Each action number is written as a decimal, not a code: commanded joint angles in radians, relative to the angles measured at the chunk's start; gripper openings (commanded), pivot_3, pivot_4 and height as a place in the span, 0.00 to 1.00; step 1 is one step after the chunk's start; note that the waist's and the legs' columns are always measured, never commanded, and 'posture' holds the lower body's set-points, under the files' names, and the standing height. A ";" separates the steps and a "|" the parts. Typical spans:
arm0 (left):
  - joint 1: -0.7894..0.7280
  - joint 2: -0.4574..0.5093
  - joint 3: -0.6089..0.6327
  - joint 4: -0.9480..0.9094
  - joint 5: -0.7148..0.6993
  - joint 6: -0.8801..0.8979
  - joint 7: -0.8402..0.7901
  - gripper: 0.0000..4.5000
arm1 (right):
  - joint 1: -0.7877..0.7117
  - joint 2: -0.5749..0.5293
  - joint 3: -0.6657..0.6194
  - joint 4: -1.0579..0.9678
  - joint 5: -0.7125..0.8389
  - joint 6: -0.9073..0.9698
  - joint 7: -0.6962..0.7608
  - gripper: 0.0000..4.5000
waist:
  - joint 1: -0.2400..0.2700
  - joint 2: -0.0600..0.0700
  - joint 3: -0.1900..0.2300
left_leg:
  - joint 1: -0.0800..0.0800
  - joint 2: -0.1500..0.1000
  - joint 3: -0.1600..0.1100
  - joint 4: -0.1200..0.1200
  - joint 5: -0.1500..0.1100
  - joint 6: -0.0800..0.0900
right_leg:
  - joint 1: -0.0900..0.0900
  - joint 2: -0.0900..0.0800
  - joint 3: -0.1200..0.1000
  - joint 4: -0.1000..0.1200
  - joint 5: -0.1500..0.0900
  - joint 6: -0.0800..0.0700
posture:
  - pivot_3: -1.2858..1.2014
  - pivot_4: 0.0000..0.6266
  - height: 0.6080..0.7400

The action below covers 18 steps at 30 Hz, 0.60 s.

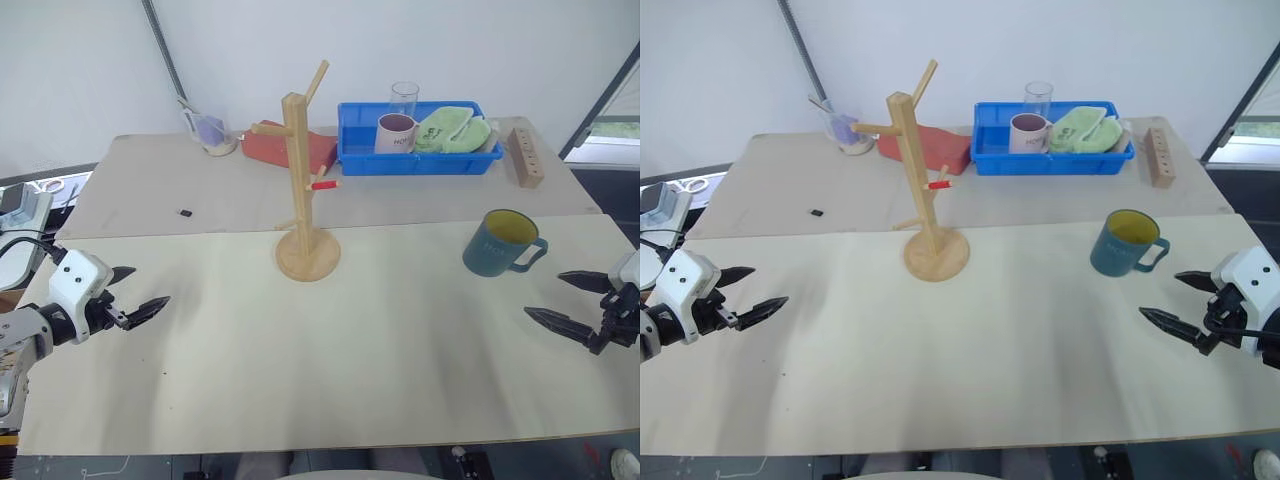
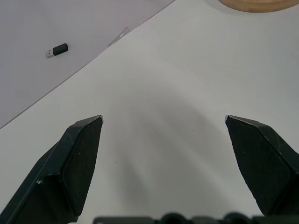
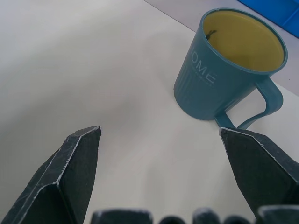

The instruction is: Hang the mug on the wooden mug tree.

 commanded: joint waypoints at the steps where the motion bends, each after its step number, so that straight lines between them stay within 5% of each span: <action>1: -0.004 0.004 0.042 -0.008 -0.004 -0.025 -0.002 1.00 | -0.007 0.009 -0.016 -0.010 -0.011 -0.014 -0.013 0.99 | 0.000 0.000 0.000 | 0.000 0.000 0.000 0.000 0.000 0.000 | 0.000 0.000 0.000 0.000 0.000 0.000 | 0.52 0.24 0.93; 18: -0.078 -0.001 0.033 0.114 0.010 -0.197 -0.085 1.00 | 0.006 0.066 -0.033 -0.014 -0.039 -0.042 -0.030 0.99 | 0.018 0.000 0.000 | 0.000 0.000 0.002 0.000 0.000 0.000 | 0.000 0.000 0.000 0.001 0.000 0.000 | 0.52 0.24 0.93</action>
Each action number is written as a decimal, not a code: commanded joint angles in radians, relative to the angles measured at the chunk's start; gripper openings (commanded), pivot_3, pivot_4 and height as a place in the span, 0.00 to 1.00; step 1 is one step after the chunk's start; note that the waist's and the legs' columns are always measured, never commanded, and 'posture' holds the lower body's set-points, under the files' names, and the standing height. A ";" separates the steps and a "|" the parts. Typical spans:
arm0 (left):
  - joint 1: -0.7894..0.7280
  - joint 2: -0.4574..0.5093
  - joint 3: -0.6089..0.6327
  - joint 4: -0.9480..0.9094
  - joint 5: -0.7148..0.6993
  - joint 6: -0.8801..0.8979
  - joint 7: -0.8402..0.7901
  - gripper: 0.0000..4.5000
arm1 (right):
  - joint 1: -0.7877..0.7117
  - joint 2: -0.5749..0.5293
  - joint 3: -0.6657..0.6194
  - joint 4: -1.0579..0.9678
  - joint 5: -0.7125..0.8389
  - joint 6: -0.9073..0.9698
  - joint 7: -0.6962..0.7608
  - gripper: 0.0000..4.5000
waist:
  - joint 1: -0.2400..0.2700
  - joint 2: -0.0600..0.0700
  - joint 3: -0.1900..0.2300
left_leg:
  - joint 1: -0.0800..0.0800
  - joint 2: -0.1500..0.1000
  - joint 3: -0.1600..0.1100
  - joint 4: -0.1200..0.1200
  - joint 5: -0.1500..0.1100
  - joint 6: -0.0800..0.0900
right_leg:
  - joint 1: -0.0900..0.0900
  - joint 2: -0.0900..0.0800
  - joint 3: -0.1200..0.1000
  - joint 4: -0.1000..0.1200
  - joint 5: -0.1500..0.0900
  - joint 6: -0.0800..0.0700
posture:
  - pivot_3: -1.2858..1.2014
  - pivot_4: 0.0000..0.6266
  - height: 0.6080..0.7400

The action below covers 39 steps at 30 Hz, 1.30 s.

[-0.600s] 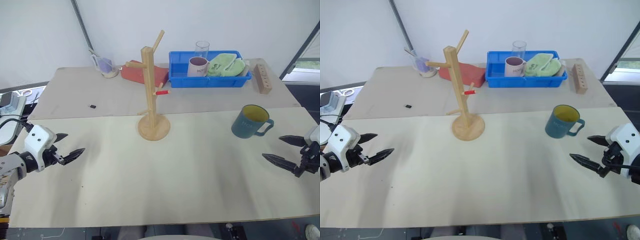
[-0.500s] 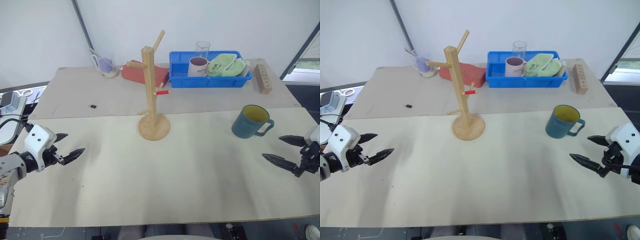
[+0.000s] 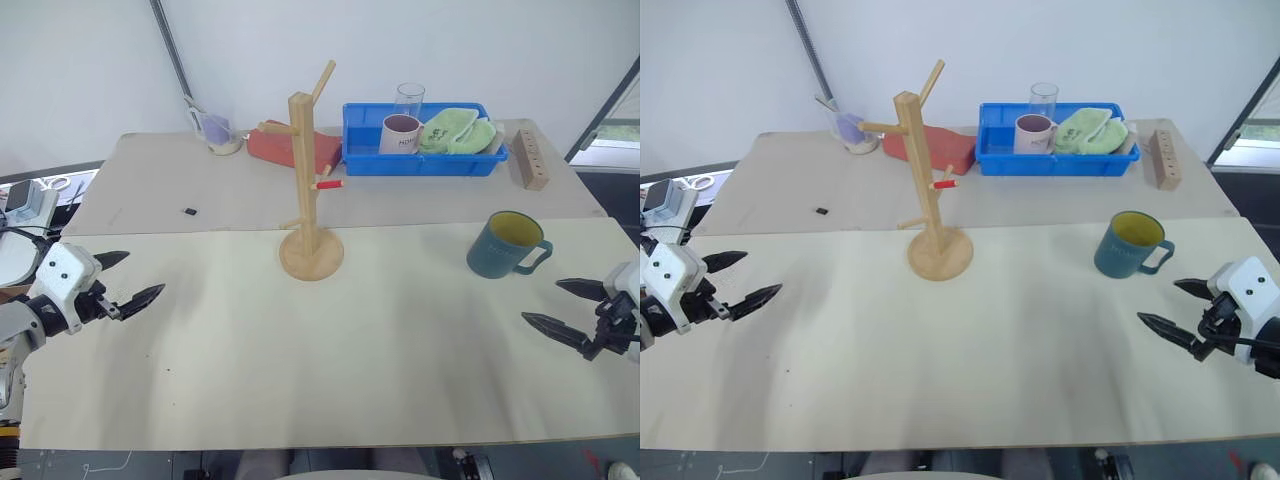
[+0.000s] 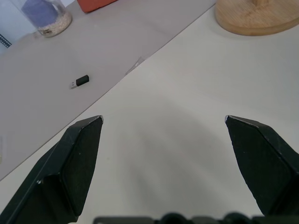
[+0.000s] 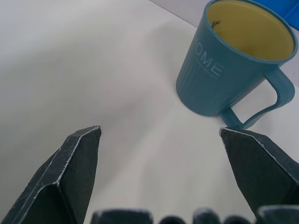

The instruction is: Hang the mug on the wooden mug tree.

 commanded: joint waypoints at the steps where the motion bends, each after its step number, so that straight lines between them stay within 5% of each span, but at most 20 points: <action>1: -0.027 0.025 0.008 -0.003 -0.027 0.021 -0.034 1.00 | -0.004 0.006 -0.035 -0.018 -0.003 -0.030 -0.011 0.99 | 0.000 0.000 0.000 | 0.000 0.000 0.000 0.000 0.000 0.000 | 0.000 0.000 0.000 0.000 0.000 0.000 | 0.52 0.24 0.93; 7: -0.076 0.038 -0.038 -0.120 -0.060 0.025 -0.117 1.00 | 0.011 0.023 -0.050 -0.027 -0.003 -0.036 -0.025 0.99 | 0.002 0.000 0.000 | 0.000 0.000 0.000 0.000 0.000 0.000 | 0.000 0.000 0.000 0.000 0.000 0.000 | 0.52 0.24 0.93; 13: -0.332 -0.017 -0.199 -0.381 -0.288 0.317 -0.121 1.00 | 0.032 0.036 -0.072 -0.058 0.001 -0.024 -0.044 0.99 | 0.014 -0.001 0.000 | -0.005 0.000 0.004 0.000 0.000 0.000 | 0.002 0.000 0.001 0.001 0.001 0.001 | 0.52 0.24 0.93; 18: -0.497 -0.106 -0.338 -0.468 -0.384 0.448 -0.135 1.00 | 0.047 0.159 -0.088 -0.142 -0.020 -0.039 -0.189 0.99 | 0.002 -0.001 -0.001 | -0.004 0.000 0.003 0.004 0.001 0.001 | 0.005 0.003 0.002 0.001 0.007 0.012 | 0.52 0.24 0.93; 28: -0.654 -0.321 -0.573 -0.443 -0.317 0.412 -0.177 1.00 | -0.104 0.414 -0.007 -0.122 -0.186 -0.062 -0.599 0.99 | -0.014 0.001 -0.002 | -0.001 -0.001 -0.008 0.007 0.003 0.005 | 0.006 0.014 0.011 0.001 0.007 0.012 | 0.52 0.24 0.93; 39: -0.717 -0.469 -0.668 -0.336 -0.202 0.330 -0.204 1.00 | -0.309 0.456 0.050 0.194 -0.225 -0.120 -0.748 0.99 | -0.014 0.004 -0.004 | -0.003 -0.002 -0.011 0.007 0.008 0.013 | 0.008 0.017 0.013 0.002 0.008 0.011 | 0.52 0.24 0.93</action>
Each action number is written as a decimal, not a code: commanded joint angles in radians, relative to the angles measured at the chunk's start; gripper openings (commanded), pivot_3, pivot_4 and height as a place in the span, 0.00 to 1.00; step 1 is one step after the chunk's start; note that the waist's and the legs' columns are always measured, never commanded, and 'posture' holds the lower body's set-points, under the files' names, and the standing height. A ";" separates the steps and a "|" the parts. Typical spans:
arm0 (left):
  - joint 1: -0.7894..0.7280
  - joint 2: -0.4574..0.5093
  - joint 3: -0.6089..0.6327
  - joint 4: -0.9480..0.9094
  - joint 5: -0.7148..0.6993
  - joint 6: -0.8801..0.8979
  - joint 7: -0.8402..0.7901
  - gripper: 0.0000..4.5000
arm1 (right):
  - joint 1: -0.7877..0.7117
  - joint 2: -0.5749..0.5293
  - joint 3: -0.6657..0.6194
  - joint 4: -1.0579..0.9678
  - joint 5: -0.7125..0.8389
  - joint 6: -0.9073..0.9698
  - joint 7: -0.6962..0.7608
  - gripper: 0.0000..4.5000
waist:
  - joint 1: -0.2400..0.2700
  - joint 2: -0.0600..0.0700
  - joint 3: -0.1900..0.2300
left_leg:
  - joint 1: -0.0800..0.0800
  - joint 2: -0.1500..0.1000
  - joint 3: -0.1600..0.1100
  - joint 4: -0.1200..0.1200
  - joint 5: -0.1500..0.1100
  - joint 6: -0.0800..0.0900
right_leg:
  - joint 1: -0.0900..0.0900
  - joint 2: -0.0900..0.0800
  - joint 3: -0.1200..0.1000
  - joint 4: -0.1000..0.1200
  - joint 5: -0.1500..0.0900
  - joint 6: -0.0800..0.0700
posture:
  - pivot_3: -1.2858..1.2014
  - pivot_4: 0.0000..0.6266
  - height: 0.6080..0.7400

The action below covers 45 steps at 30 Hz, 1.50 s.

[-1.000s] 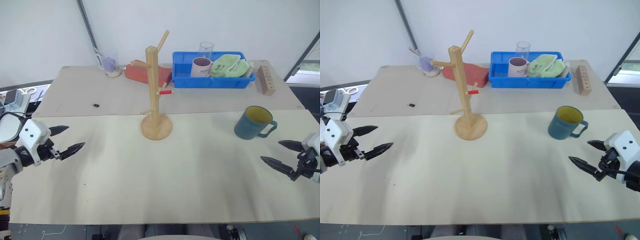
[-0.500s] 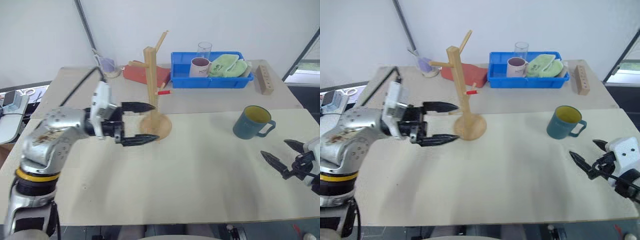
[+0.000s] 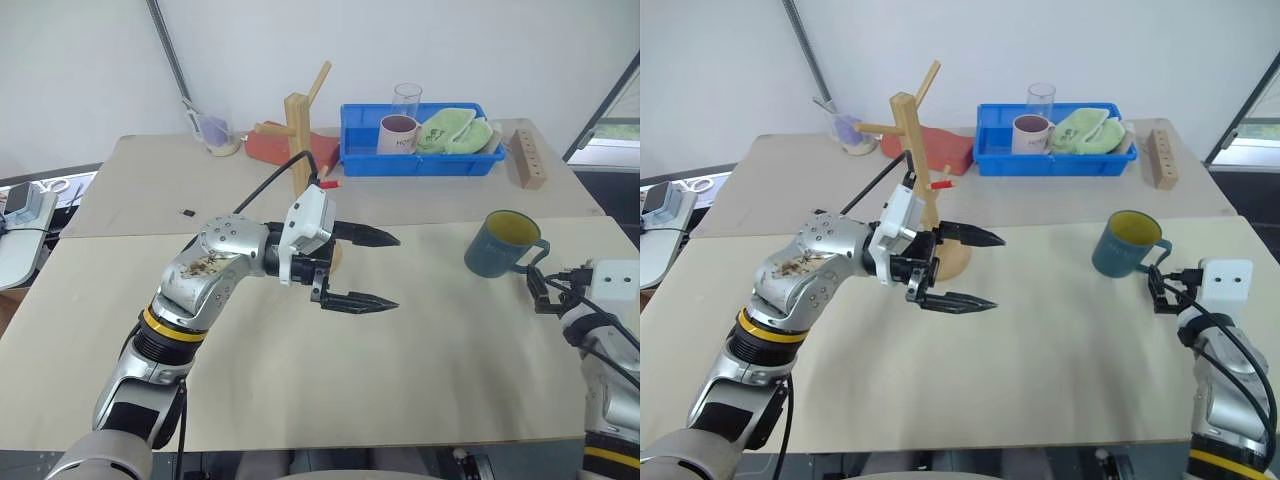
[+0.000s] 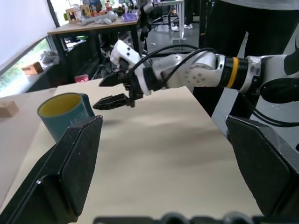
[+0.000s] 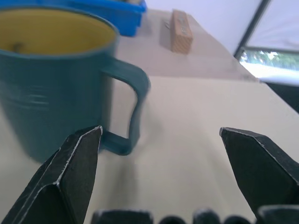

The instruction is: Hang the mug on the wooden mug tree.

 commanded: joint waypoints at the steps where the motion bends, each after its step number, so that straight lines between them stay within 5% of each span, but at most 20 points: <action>1: -0.028 -0.014 0.004 -0.014 0.011 -0.026 -0.007 1.00 | -0.038 -0.005 -0.009 0.050 -0.003 -0.047 -0.033 0.99 | 0.000 0.001 0.000 | 0.000 0.000 -0.001 0.000 0.000 0.000 | 0.001 0.001 0.000 0.000 0.000 0.001 | 0.52 0.24 0.93; 22: -0.044 -0.055 0.006 -0.020 0.035 -0.012 0.011 1.00 | -0.220 -0.016 0.039 0.322 0.030 -0.106 -0.015 0.99 | -0.013 0.001 -0.001 | 0.002 0.000 -0.004 0.000 0.000 0.001 | 0.010 0.003 0.000 -0.001 0.000 0.000 | 0.52 0.24 0.93; 35: -0.042 -0.042 0.022 -0.011 0.044 -0.007 0.025 1.00 | -0.230 -0.031 0.090 0.297 0.038 -0.108 0.019 0.05 | -0.013 0.001 -0.001 | 0.001 0.000 -0.005 0.000 0.001 0.001 | 0.010 0.004 0.001 -0.001 0.000 0.001 | 0.52 0.24 0.93; 45: 0.012 0.036 0.134 -0.079 -0.011 0.084 0.110 1.00 | -0.127 -0.274 0.266 -0.110 -0.068 -0.067 0.235 0.01 | -0.022 0.004 0.000 | 0.002 0.000 -0.005 0.000 0.000 0.001 | 0.008 0.005 0.002 -0.001 0.000 0.000 | 0.52 0.24 0.93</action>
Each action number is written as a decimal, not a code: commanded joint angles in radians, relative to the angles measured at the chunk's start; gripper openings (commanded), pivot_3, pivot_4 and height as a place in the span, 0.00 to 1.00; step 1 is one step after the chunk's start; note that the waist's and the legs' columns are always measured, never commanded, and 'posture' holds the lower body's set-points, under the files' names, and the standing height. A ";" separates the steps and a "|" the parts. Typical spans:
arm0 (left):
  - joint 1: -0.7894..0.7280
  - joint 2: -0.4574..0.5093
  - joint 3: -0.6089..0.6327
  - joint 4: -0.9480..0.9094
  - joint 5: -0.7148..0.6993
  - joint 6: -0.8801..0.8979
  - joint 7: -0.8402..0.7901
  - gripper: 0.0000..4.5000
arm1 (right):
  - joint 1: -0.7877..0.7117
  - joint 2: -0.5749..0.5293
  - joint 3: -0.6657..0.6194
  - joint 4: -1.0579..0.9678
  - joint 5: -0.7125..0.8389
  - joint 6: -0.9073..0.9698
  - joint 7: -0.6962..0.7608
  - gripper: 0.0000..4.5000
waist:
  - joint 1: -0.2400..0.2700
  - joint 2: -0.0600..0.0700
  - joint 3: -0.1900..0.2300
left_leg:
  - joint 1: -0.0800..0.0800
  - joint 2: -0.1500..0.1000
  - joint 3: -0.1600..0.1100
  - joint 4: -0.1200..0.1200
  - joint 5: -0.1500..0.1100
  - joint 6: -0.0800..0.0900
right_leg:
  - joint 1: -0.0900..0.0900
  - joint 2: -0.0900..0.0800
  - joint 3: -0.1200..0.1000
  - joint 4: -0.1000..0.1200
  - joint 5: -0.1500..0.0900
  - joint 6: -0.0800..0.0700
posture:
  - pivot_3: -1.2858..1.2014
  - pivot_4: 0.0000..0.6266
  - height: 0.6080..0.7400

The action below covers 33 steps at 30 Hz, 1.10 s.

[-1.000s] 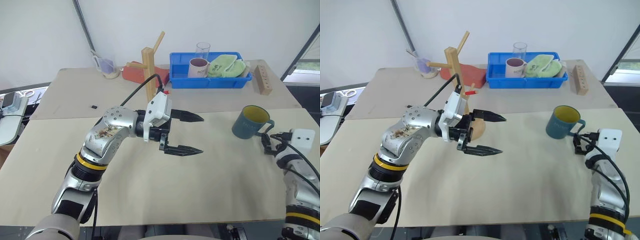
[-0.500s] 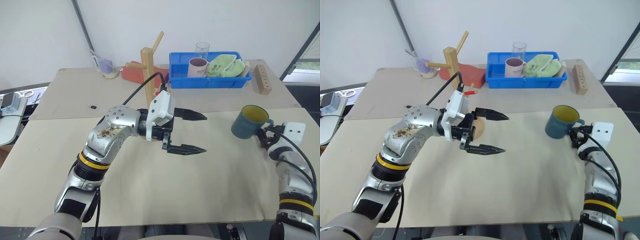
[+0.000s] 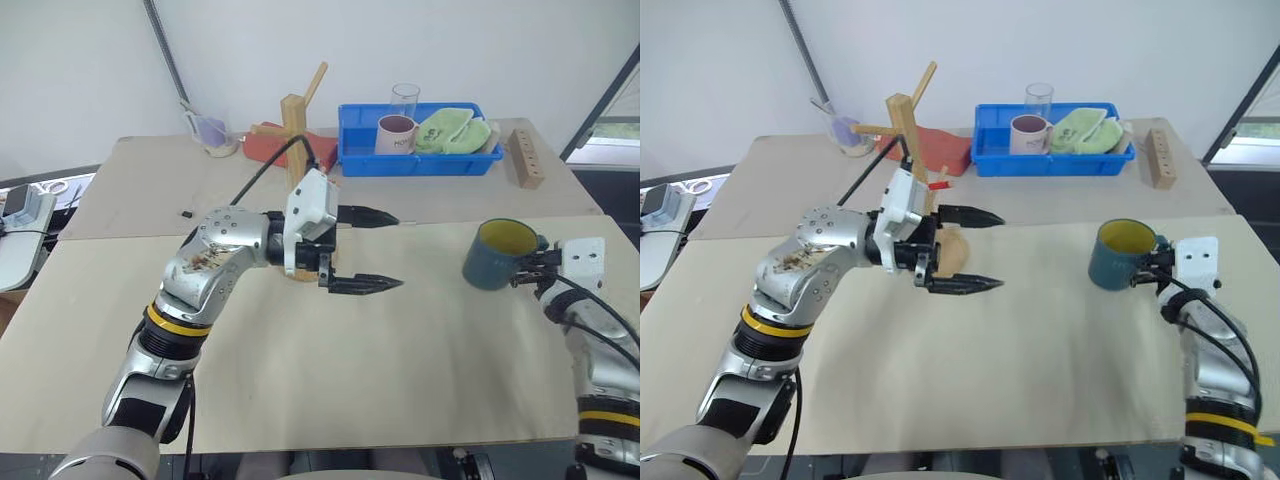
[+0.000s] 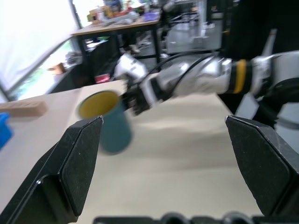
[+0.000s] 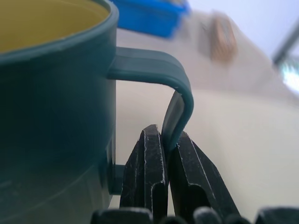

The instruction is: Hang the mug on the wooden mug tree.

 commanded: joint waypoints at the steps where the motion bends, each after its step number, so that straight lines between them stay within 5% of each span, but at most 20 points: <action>1: 0.030 0.048 0.082 -0.078 -0.062 0.057 0.026 1.00 | -0.040 -0.112 0.088 -0.197 -0.053 0.001 0.115 0.01 | -0.005 0.000 0.000 | 0.001 0.000 0.000 0.000 0.000 0.000 | 0.000 0.000 0.000 0.000 0.000 0.000 | 0.52 0.24 0.93; 6: 0.131 0.174 0.266 -0.185 -0.234 0.199 0.048 1.00 | -0.285 -0.251 0.305 -0.279 -0.174 -0.075 0.314 0.01 | -0.021 0.000 0.001 | 0.002 0.002 -0.001 -0.002 0.000 0.000 | -0.005 0.001 0.000 0.000 0.000 -0.001 | 0.52 0.24 0.93; 9: 0.245 0.260 0.428 -0.232 -0.360 0.270 0.064 1.00 | -0.484 -0.218 0.417 -0.227 -0.236 -0.101 0.366 0.01 | -0.024 -0.001 0.002 | 0.002 0.002 -0.001 -0.004 0.000 0.000 | -0.009 0.001 0.000 0.000 0.000 -0.001 | 0.52 0.24 0.93; 13: 0.403 0.370 0.527 -0.219 -0.287 0.202 0.040 1.00 | -0.660 -0.151 0.527 -0.141 -0.284 -0.177 0.447 0.01 | -0.008 -0.002 0.003 | 0.002 0.003 -0.001 -0.006 0.000 0.000 | -0.011 0.002 0.000 0.001 0.000 -0.001 | 0.52 0.24 0.93; 22: 0.395 0.382 0.533 -0.239 -0.306 0.177 0.098 1.00 | -0.872 -0.010 0.630 0.066 -0.349 -0.307 0.518 0.01 | 0.027 -0.003 0.003 | -0.003 0.002 0.003 -0.006 -0.003 -0.004 | -0.015 -0.001 -0.001 0.000 0.002 -0.006 | 0.52 0.24 0.93; 33: 0.396 0.359 0.507 -0.250 -0.314 0.151 0.122 1.00 | -0.963 0.098 0.666 0.209 -0.408 -0.395 0.529 0.01 | 0.014 -0.002 0.003 | 0.000 0.004 0.001 -0.007 0.000 -0.001 | -0.015 0.002 -0.001 0.006 0.003 -0.006 | 0.52 0.24 0.93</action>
